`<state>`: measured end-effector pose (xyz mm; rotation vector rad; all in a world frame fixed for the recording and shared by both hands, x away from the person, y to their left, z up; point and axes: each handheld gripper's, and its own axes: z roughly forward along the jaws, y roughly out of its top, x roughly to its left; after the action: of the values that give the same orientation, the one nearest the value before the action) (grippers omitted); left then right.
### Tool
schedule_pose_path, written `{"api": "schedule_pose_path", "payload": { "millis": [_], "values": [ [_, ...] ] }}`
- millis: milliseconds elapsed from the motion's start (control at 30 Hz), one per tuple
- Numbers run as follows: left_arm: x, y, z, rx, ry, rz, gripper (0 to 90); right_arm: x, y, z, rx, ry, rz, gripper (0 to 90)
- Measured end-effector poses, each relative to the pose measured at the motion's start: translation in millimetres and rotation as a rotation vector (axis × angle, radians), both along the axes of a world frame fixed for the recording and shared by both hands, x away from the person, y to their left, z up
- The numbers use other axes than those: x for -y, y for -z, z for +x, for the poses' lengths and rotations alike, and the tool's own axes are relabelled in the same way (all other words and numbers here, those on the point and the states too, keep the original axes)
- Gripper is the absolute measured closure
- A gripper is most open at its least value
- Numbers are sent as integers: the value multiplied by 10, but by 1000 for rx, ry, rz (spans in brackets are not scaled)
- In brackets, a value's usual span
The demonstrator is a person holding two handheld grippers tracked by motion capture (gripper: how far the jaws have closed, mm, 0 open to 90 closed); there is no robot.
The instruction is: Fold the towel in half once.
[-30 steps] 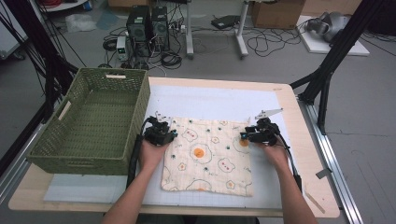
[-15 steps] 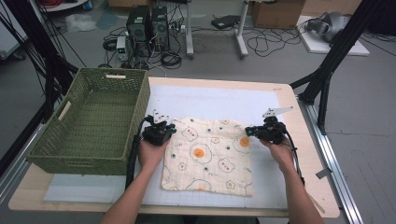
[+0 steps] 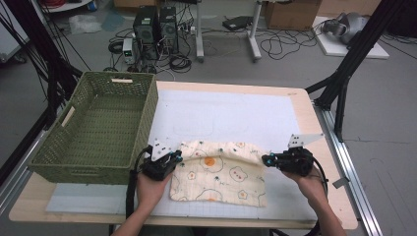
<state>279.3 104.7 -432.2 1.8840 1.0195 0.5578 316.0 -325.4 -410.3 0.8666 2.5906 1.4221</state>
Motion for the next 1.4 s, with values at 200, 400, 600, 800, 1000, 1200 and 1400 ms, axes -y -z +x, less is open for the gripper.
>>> {"api": "schedule_pose_path", "payload": {
  "millis": [200,400,600,800,1000,1200,1400],
  "values": [
    [-27,31,-157,-61,57,23,734,4,208,-161,-58,-15,-46,787],
    [-3,-87,-126,-33,74,10,618,44,86,-115,-21,24,1,650],
    [36,-153,77,-32,46,-1,585,-49,38,11,-5,33,-10,574],
    [124,-8,301,-126,62,47,613,-229,203,150,-66,7,-63,560],
    [145,51,326,-170,113,70,874,-301,323,193,-125,-46,-70,798],
    [116,-31,257,-111,98,34,890,-315,265,139,-92,-70,-75,893],
    [61,-78,194,-71,94,22,892,-233,199,95,-59,-50,-72,894]
  ]
}}
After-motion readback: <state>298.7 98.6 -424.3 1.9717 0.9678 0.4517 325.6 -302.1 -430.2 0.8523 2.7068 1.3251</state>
